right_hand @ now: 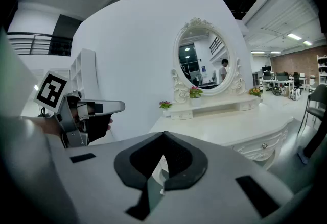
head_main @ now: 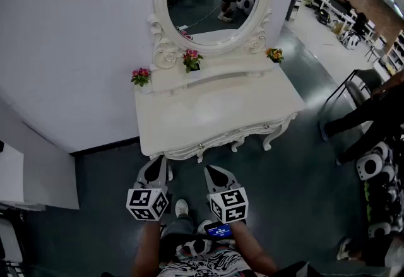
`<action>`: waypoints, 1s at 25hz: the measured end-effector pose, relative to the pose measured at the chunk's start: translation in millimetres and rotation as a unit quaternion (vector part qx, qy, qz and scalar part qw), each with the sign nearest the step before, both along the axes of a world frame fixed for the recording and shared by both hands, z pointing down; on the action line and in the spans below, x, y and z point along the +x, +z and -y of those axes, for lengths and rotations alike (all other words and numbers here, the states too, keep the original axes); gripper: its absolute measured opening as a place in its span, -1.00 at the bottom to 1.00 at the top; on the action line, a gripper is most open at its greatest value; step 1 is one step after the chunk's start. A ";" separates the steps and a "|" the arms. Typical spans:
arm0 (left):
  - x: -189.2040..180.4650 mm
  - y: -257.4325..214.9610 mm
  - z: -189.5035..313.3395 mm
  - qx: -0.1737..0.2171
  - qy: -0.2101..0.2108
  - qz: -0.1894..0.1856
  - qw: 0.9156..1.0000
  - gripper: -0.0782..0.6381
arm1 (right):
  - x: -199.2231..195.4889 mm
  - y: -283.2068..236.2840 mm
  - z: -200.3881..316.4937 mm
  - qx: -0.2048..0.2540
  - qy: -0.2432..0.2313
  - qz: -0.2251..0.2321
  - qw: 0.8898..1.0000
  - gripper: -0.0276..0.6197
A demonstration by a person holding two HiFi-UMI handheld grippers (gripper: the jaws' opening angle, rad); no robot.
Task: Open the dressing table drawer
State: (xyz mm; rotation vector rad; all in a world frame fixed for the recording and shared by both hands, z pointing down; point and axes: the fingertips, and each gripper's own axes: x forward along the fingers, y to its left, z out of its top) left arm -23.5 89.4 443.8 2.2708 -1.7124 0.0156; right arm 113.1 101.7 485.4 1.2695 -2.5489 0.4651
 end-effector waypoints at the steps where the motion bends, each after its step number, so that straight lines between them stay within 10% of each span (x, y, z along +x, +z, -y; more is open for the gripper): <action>1: 0.2 1.3 -1.1 -0.002 0.001 0.002 1.000 -0.78 | -0.5 -0.4 -1.2 -0.003 0.000 0.008 1.000 -0.91; 25: -49.2 29.5 44.7 -0.024 -0.013 0.015 1.000 -0.78 | -37.7 19.5 66.9 -0.028 0.015 0.013 0.999 -0.74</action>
